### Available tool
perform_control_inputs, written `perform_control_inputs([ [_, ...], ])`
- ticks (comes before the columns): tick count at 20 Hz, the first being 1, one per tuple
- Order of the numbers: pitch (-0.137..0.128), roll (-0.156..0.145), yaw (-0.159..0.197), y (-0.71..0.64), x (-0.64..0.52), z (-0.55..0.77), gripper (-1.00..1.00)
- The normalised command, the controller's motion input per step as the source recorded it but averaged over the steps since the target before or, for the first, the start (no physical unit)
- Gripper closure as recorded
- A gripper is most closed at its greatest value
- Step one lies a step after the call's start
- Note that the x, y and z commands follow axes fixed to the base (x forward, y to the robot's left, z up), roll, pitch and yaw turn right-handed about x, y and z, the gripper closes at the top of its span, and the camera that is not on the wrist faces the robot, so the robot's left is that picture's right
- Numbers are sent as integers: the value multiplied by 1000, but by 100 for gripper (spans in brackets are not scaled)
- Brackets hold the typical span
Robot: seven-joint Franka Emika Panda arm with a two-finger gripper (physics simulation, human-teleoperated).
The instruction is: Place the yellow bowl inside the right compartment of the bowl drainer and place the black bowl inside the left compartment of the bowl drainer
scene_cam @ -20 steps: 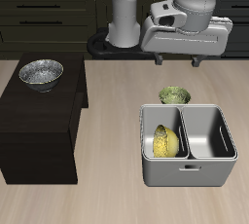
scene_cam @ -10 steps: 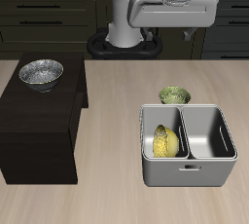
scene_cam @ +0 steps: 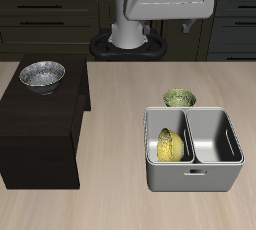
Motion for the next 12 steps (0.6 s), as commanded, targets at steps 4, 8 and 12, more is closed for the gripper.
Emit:
perform_control_inputs([
  [4,1,-12,29,-301,4,60,-100],
  [8,17,-29,-27,-467,65,1,-100],
  [12,13,-23,-15,-343,23,-26,-100],
])
